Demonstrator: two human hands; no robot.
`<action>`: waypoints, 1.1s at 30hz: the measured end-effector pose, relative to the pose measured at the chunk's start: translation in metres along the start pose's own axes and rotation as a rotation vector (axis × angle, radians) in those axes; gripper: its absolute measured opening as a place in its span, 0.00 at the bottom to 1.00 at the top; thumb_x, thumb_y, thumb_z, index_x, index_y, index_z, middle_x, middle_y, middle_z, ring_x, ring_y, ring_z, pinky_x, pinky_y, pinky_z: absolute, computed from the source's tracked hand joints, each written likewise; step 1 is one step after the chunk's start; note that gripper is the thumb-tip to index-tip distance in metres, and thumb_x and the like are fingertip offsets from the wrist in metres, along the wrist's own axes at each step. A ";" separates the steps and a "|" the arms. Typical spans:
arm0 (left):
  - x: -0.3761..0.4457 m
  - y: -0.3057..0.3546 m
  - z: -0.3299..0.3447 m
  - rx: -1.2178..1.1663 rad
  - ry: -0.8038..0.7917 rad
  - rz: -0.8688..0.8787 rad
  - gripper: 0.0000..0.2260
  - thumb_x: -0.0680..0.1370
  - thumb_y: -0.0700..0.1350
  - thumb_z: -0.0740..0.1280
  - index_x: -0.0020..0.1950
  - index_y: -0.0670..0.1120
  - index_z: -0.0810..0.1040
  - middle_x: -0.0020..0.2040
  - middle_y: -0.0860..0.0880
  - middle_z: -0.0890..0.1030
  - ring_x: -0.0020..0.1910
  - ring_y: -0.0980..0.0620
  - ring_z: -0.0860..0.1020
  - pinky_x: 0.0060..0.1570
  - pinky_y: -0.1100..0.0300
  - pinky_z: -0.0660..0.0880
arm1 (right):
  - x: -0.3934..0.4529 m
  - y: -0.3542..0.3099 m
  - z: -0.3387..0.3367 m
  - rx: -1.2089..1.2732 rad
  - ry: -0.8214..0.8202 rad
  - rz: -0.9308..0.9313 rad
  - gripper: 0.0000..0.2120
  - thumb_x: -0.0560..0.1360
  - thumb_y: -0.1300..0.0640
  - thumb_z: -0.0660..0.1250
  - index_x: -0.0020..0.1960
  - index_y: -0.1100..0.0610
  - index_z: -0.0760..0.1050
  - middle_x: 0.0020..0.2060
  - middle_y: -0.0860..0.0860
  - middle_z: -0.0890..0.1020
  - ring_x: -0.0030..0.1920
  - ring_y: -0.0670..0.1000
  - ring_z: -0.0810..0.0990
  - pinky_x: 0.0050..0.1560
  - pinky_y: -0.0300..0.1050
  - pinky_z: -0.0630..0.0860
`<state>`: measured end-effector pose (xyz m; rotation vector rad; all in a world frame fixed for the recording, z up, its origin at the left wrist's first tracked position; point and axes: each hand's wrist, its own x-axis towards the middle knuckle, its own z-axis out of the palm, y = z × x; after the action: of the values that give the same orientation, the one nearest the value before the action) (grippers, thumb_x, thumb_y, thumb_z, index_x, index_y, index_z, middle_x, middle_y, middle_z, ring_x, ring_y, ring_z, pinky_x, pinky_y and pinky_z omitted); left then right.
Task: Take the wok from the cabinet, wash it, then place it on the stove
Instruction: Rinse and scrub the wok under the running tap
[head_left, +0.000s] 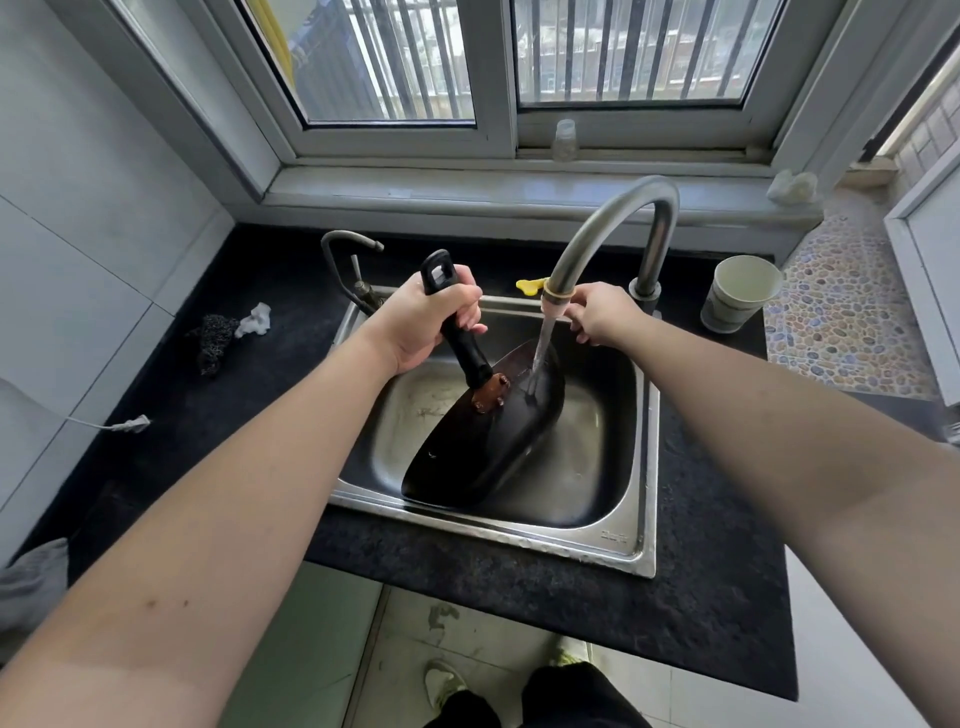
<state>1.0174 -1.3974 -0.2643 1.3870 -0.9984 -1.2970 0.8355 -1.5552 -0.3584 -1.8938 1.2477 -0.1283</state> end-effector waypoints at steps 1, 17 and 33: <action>0.000 0.000 -0.002 -0.006 0.002 -0.001 0.11 0.73 0.38 0.63 0.31 0.47 0.71 0.26 0.50 0.68 0.30 0.52 0.70 0.51 0.48 0.76 | 0.000 0.000 0.000 -0.004 -0.002 -0.002 0.08 0.81 0.54 0.60 0.55 0.53 0.77 0.39 0.54 0.81 0.34 0.53 0.81 0.32 0.42 0.77; 0.026 0.000 -0.025 -0.162 -0.057 -0.007 0.08 0.72 0.36 0.59 0.33 0.45 0.67 0.22 0.50 0.65 0.24 0.51 0.63 0.36 0.56 0.69 | 0.006 0.003 0.001 0.008 -0.019 0.004 0.10 0.81 0.54 0.61 0.59 0.54 0.77 0.38 0.53 0.80 0.32 0.50 0.79 0.37 0.45 0.79; 0.033 -0.015 -0.053 -0.296 0.275 0.026 0.19 0.61 0.61 0.79 0.33 0.48 0.80 0.45 0.47 0.85 0.43 0.52 0.82 0.46 0.55 0.79 | -0.002 -0.002 -0.002 -0.016 -0.017 -0.011 0.11 0.81 0.54 0.61 0.60 0.56 0.76 0.41 0.55 0.81 0.36 0.52 0.80 0.44 0.49 0.80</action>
<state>1.0730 -1.4202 -0.2871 1.2748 -0.6099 -1.1446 0.8346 -1.5548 -0.3550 -1.9116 1.2309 -0.1084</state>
